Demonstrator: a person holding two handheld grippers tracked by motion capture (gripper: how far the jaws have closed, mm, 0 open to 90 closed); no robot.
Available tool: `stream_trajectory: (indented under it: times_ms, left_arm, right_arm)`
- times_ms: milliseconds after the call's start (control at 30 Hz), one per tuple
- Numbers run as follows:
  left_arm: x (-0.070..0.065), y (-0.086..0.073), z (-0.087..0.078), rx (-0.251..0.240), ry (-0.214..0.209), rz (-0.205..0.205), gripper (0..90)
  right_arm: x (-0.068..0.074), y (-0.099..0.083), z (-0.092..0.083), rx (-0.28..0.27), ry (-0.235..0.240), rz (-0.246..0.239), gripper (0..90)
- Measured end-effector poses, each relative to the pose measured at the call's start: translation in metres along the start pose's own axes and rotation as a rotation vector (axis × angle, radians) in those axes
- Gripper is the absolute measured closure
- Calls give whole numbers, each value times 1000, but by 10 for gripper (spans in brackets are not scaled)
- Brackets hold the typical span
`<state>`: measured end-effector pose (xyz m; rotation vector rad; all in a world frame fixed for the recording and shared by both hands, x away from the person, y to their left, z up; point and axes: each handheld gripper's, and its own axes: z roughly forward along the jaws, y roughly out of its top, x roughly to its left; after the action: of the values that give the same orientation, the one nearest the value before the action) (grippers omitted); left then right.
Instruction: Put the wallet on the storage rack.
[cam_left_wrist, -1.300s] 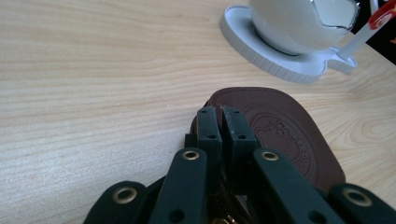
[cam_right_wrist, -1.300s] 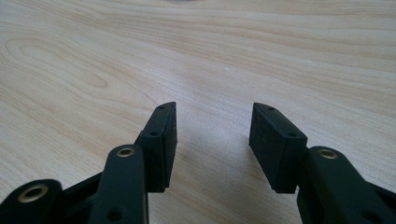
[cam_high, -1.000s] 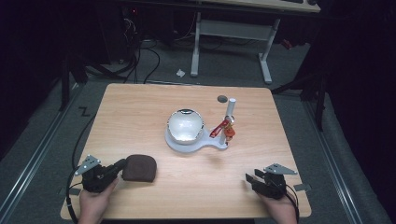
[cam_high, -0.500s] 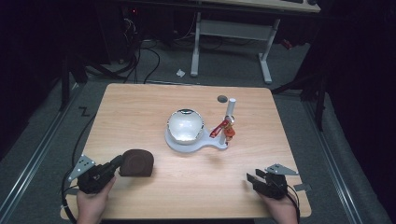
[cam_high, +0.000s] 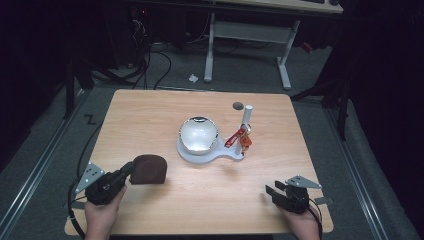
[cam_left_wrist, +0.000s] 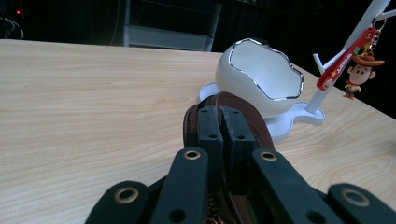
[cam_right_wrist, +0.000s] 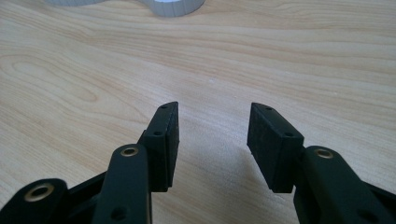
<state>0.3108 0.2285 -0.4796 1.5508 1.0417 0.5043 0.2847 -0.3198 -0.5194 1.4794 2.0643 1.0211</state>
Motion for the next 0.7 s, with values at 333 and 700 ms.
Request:
stream_trajectory:
  times_ms: [333,700]
  left_arm:
    - [-8,9,1,-22,14,20,876]
    - [-16,21,12,-37,3,20,876]
  right_arm:
    - [-3,-3,-3,-6,1,2,539]
    - [-2,-2,-2,-4,7,0,540]
